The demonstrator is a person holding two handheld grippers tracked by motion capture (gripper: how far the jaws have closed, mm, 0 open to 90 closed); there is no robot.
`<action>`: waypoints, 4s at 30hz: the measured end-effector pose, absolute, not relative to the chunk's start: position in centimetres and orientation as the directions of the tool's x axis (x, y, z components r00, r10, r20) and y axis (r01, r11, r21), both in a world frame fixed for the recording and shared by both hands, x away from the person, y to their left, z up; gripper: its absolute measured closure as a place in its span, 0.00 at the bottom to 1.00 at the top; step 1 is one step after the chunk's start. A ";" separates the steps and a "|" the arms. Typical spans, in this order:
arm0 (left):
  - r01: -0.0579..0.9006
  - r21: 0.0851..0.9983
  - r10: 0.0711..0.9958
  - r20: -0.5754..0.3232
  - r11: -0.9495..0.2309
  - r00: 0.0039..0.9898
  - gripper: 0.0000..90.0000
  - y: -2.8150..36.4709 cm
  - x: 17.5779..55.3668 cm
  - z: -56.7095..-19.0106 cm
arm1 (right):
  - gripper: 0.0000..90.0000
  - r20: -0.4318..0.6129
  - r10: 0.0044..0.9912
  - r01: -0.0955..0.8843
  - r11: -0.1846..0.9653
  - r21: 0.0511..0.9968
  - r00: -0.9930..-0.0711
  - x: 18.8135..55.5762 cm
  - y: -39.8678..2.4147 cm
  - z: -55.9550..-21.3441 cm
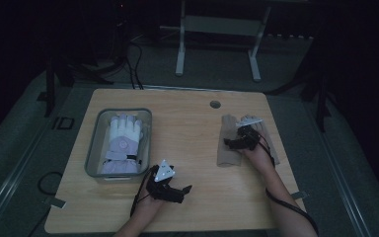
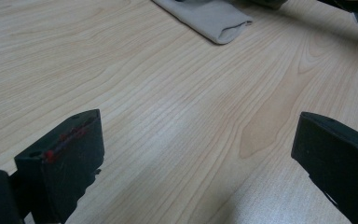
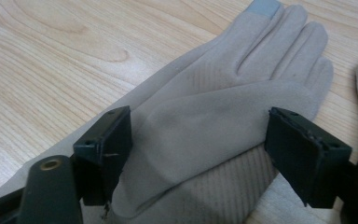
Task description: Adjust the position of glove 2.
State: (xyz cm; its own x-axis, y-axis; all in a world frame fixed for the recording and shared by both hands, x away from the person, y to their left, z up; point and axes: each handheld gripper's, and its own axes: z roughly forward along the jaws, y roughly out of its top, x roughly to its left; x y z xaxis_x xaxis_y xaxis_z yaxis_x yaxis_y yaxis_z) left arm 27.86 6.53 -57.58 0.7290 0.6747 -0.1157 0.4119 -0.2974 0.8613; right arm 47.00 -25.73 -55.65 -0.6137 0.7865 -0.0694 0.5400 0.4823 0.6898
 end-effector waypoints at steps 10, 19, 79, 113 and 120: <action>0.411 0.863 0.674 -0.118 -0.293 0.729 0.03 6.5 27.8 -57.6 | 0.41 -0.052 0.790 0.558 0.476 0.679 -0.611 46.7 -25.5 -55.4; 0.414 0.863 0.680 -0.119 -0.289 0.723 0.03 6.5 27.6 -57.6 | 0.79 -0.038 0.776 0.556 0.484 0.676 -0.629 45.8 -24.6 -55.1; 0.388 0.876 0.671 -0.107 -0.285 0.734 0.03 6.7 27.5 -57.2 | 0.46 0.041 0.655 0.504 0.538 0.676 -0.754 39.9 -15.9 -55.5; 0.395 0.875 0.671 -0.116 -0.280 0.733 0.03 6.8 27.7 -57.3 | 0.40 -0.029 0.782 0.495 0.423 0.759 -0.623 41.7 -28.5 -50.1; 0.396 0.875 0.671 -0.118 -0.278 0.732 0.03 6.8 27.6 -57.3 | 0.41 -0.038 0.839 0.541 0.384 0.748 -0.543 43.1 -32.5 -50.2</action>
